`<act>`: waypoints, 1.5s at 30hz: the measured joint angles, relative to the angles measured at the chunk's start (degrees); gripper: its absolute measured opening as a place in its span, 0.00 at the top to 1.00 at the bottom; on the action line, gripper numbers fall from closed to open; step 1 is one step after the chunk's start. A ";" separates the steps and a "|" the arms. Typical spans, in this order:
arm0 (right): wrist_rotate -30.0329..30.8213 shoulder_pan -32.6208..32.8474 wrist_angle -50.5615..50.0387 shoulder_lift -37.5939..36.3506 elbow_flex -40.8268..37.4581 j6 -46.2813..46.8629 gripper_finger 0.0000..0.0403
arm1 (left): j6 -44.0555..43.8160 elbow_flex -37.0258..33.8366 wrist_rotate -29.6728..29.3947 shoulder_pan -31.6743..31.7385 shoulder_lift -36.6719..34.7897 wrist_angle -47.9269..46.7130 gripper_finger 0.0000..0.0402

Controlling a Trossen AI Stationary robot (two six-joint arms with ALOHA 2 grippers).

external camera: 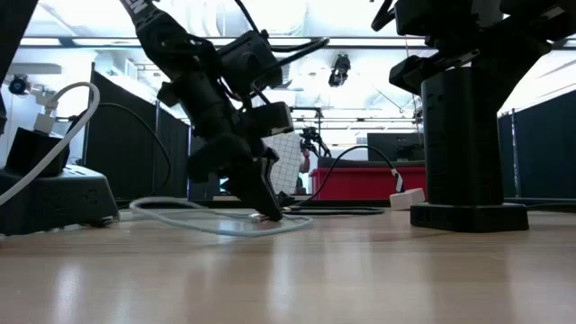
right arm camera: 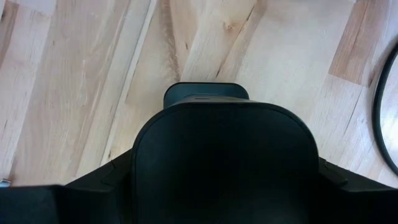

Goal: Insert USB
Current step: Insert the top white charger cable into the right black outlet extension

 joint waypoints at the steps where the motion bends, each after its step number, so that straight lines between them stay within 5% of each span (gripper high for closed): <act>1: 0.01 0.00 -0.02 0.00 0.02 0.00 0.35 | 0.24 0.00 -0.16 0.02 0.01 0.10 1.00; 17: -0.03 -0.02 -0.06 0.00 0.02 0.23 0.35 | 10.30 -0.49 -12.30 -6.91 -13.25 -10.11 1.00; 26: 0.00 -0.02 -0.04 0.00 0.00 0.66 0.35 | 8.79 -3.17 -20.92 -8.80 -8.26 -6.01 1.00; 45: -0.02 0.00 0.18 0.00 0.00 1.07 0.35 | 8.99 -2.93 -19.95 -7.37 0.26 0.33 1.00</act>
